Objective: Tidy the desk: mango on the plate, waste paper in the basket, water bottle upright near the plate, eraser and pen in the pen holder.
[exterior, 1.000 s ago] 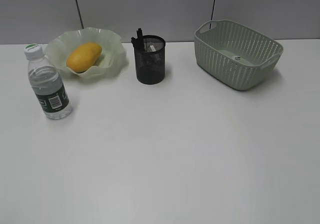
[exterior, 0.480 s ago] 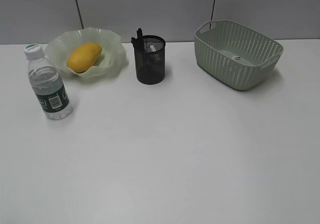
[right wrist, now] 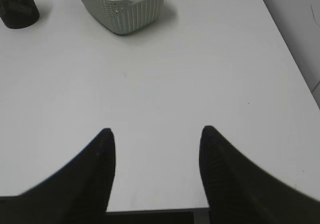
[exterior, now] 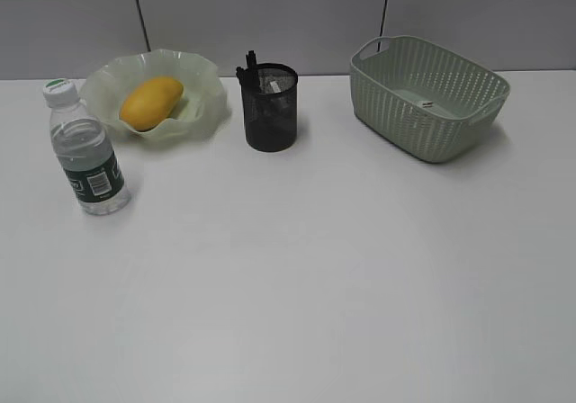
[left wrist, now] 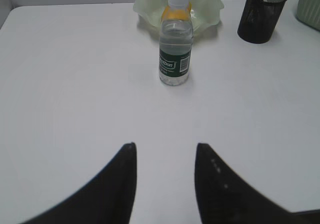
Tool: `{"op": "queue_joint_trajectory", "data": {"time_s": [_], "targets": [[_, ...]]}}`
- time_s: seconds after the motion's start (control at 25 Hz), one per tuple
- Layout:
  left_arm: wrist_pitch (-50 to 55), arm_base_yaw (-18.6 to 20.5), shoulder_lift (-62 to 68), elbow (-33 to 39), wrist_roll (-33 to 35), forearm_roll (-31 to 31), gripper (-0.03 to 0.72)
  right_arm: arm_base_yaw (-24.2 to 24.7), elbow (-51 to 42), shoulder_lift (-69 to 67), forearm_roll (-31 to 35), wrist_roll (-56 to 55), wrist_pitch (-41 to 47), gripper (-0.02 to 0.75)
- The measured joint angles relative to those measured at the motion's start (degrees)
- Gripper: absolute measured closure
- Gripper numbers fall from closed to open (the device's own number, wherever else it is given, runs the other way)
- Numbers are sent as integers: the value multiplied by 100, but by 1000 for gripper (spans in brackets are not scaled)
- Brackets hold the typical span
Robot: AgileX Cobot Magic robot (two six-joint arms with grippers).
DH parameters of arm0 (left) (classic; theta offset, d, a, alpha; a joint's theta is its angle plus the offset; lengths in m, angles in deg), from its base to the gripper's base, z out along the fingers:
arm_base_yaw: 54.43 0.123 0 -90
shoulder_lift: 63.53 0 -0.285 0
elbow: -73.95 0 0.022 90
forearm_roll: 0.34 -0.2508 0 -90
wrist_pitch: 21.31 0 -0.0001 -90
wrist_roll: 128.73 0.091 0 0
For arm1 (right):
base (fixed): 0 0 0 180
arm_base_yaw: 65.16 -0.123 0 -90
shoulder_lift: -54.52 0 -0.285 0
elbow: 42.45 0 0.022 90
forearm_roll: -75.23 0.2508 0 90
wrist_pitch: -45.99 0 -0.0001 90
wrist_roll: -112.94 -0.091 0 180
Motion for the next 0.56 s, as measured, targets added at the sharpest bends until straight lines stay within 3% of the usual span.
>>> {"op": "queue_joint_trajectory", "data": {"time_s": [0.56], "targets": [[-31, 0, 0, 0, 0, 32, 392, 0, -7, 0, 76, -17, 0, 323]]}}
